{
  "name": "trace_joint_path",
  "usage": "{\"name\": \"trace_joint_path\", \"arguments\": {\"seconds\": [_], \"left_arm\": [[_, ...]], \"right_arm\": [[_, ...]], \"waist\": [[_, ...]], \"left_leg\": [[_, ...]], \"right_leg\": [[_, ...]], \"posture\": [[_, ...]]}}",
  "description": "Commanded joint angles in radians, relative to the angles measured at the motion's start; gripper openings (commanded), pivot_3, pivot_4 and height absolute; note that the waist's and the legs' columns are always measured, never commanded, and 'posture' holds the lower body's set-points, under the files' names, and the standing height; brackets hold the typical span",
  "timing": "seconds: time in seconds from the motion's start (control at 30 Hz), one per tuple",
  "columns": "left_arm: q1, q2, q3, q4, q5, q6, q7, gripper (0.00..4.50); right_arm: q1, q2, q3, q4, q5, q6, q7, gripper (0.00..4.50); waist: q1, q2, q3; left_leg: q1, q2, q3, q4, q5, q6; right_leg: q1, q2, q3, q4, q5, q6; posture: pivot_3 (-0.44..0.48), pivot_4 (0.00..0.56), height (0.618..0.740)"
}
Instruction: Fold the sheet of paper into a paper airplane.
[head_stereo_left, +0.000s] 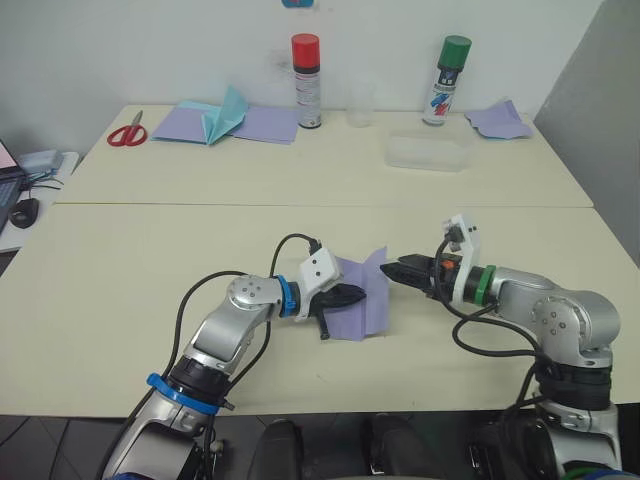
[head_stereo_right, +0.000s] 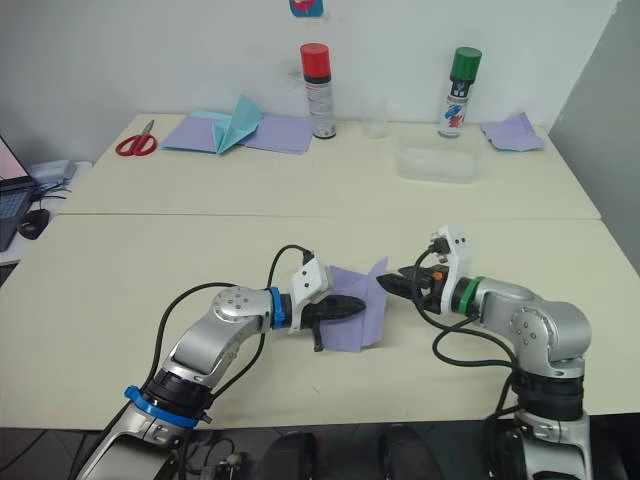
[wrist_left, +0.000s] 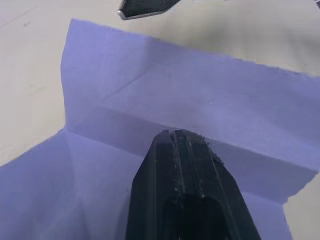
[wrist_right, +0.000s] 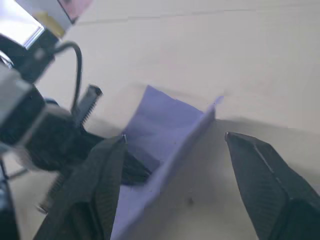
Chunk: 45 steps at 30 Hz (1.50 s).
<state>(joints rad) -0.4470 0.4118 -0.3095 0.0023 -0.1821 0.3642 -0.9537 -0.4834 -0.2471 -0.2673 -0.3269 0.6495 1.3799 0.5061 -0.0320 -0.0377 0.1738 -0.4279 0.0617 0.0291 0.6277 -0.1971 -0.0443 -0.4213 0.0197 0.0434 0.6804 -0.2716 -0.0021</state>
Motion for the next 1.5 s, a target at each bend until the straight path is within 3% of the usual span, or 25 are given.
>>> {"name": "trace_joint_path", "arguments": {"seconds": [0.03,0.33,0.47,0.7,1.1,1.5], "left_arm": [[-0.021,-0.005,0.000,-0.015,0.003,-0.022,-0.007,0.00],[-0.015,0.005,0.003,-0.015,0.010,-0.025,-0.011,0.00],[-0.009,0.007,0.003,-0.019,0.012,-0.023,-0.011,0.00],[-0.005,0.011,0.004,-0.017,0.020,-0.025,-0.009,0.00],[0.037,0.079,-0.012,0.026,0.117,-0.040,0.018,0.00],[0.054,0.081,-0.032,0.064,0.148,-0.081,0.024,0.00]], "right_arm": [[0.001,0.015,-0.012,-0.035,0.024,0.068,-0.061,3.41],[0.039,0.026,0.038,-0.002,0.001,0.040,-0.127,3.41],[0.030,0.049,0.021,0.009,0.023,0.043,-0.139,2.54],[0.029,0.076,-0.012,0.021,0.035,0.066,-0.163,0.01],[0.093,0.077,-0.004,0.014,0.026,0.056,-0.188,0.01],[0.149,0.040,0.033,-0.013,0.031,0.030,-0.186,0.01]], "waist": [[0.000,0.000,0.000],[0.000,0.000,0.000],[0.000,0.000,0.000],[0.000,0.000,0.000],[-0.001,0.001,0.000],[0.000,0.001,-0.001]], "left_leg": [[0.000,0.000,0.000,0.000,0.000,0.000],[-0.001,-0.001,0.000,0.000,0.000,0.000],[-0.001,0.001,-0.001,0.000,0.000,0.000],[-0.001,0.000,0.000,0.000,0.000,0.000],[-0.001,0.001,0.000,0.000,0.000,0.000],[0.001,0.001,0.000,0.001,0.000,0.000]], "right_leg": [[0.000,0.000,0.000,0.000,0.000,0.000],[0.000,0.000,0.000,0.000,0.000,0.000],[0.000,0.002,0.000,0.000,0.000,0.000],[0.000,0.002,0.000,0.000,0.000,0.000],[0.000,0.002,0.000,0.000,0.000,0.000],[0.001,0.002,0.001,0.000,0.000,0.000]], "posture": [[0.000,0.150,0.740],[0.000,0.150,0.740],[0.000,0.150,0.740],[0.000,0.150,0.740],[0.000,0.150,0.740],[0.000,0.150,0.740]]}}
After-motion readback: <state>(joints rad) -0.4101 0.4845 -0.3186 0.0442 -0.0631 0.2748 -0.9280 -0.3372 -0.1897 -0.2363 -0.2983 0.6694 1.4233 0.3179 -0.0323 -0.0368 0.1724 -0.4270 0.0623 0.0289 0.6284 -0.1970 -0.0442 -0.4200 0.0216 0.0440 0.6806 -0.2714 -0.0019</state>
